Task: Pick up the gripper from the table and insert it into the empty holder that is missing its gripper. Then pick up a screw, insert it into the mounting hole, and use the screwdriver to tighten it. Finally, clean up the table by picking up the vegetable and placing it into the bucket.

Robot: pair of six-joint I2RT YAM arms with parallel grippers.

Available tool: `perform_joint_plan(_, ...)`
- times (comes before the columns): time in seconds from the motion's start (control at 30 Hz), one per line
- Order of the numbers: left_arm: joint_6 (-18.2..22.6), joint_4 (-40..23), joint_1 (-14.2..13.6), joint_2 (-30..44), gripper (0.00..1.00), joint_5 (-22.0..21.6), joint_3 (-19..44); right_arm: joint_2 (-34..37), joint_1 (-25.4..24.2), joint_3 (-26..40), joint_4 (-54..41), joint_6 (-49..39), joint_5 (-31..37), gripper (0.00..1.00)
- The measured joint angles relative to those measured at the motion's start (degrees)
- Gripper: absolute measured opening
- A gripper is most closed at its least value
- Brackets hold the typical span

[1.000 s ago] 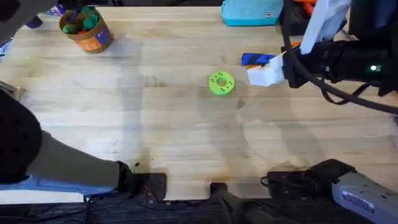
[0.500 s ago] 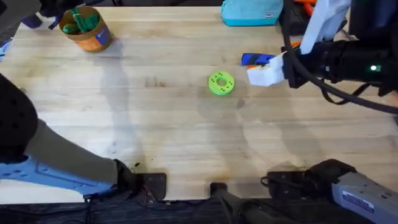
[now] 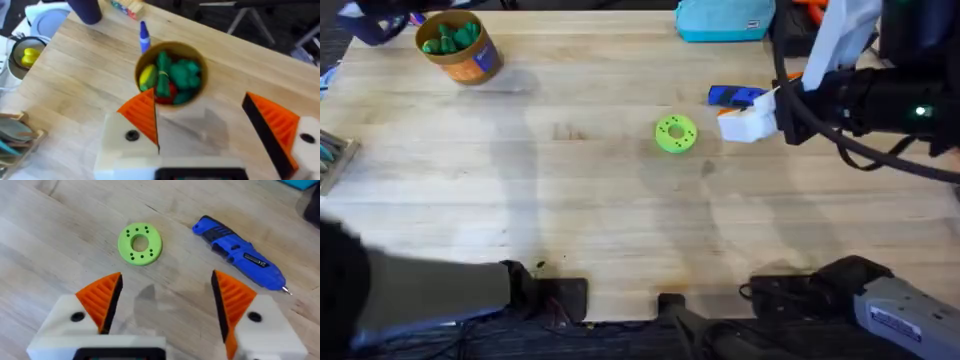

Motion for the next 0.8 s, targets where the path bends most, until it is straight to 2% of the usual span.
perform_joint_plan(0.23,6.24,-17.36,-8.97,-17.69,0.986,0.08,0.39,-0.01,0.00,0.00,0.01,0.00,0.00,0.994)
perform_joint_plan(0.33,7.39,-24.53,-11.49,-22.00,0.986,0.01,0.52,-0.02,0.00,0.00,0.01,0.00,0.00,0.994)
perform_joint_plan(0.47,8.12,-33.53,-14.04,-24.22,0.986,0.00,0.57,-0.01,0.00,0.00,-0.01,0.00,0.00,0.994)
perform_joint_plan(0.6,8.51,-39.51,-16.54,-24.44,0.986,0.00,0.52,0.00,0.00,0.00,-0.05,0.00,0.00,0.994)
perform_joint_plan(0.8,8.62,-41.37,-19.14,-24.48,0.986,0.02,0.50,-0.01,0.00,0.00,-0.04,0.00,0.00,0.994)
